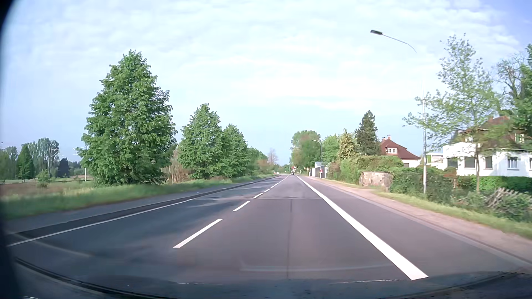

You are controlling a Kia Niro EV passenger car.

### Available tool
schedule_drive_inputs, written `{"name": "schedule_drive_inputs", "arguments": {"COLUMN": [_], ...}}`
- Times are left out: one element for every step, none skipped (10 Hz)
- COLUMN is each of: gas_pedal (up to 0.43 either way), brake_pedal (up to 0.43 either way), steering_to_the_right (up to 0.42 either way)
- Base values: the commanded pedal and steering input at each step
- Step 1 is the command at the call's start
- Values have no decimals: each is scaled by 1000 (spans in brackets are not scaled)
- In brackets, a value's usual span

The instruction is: Follow the waypoints while adhering to traffic rules and regulations

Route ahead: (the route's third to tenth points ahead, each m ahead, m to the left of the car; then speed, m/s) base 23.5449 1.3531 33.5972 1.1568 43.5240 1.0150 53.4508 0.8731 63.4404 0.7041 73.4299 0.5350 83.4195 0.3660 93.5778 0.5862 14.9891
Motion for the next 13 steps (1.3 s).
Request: {"name": "schedule_drive_inputs", "arguments": {"gas_pedal": [0, 0, 0, 0, 0, 0, 0, 0, 0, 0, 0, 0, 0], "brake_pedal": [0, 0, 0, 0, 0, 0, 0, 0, 0, 0, 0, 0, 0], "steering_to_the_right": [5, 4, 4, 4, 4, 3, 2, 1, 1, 0, 0, 0, 0]}}
